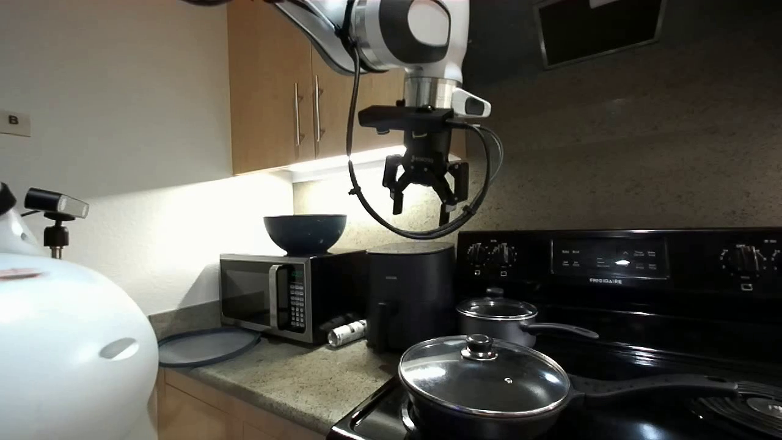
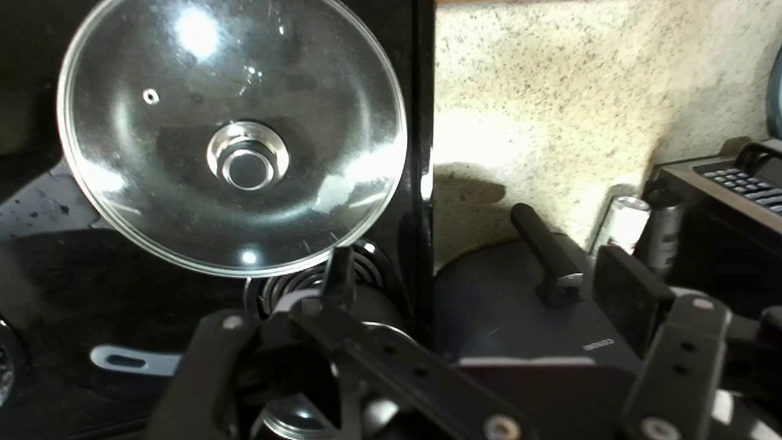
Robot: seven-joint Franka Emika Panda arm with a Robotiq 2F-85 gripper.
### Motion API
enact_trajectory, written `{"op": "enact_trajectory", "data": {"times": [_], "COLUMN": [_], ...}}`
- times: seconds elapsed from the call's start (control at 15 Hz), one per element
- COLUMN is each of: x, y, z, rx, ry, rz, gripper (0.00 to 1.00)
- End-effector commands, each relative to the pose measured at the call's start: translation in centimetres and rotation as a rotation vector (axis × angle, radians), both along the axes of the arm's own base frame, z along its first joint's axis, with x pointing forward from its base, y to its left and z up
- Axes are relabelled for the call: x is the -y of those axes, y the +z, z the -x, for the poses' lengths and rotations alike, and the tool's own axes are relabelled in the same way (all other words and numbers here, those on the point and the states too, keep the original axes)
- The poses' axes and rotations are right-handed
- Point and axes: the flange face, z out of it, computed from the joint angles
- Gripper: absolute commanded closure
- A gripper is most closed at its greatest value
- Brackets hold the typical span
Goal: Remove the glass lid from the pan and put it on the left side of the counter
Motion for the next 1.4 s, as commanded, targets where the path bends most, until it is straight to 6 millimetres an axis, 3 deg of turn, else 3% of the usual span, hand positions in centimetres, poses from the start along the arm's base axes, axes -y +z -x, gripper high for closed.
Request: {"op": "enact_trajectory", "data": {"times": [0.0,0.27,0.33,0.47,0.73,1.33], "x": [2.3,3.8,3.6,3.8,3.8,5.8], "y": [-4.1,-8.3,-7.4,-8.8,-8.7,-14.9], "z": [-2.2,-3.1,-2.5,-3.1,-3.3,-6.8], "rx": [-0.099,-0.255,-0.196,-0.232,-0.237,-0.368], "ry": [-0.154,-0.245,-0.204,-0.221,-0.222,-0.286], "rz": [0.025,0.017,0.001,0.001,0.001,-0.026], "gripper": [0.0,0.0,0.0,0.0,0.0,0.0]}}
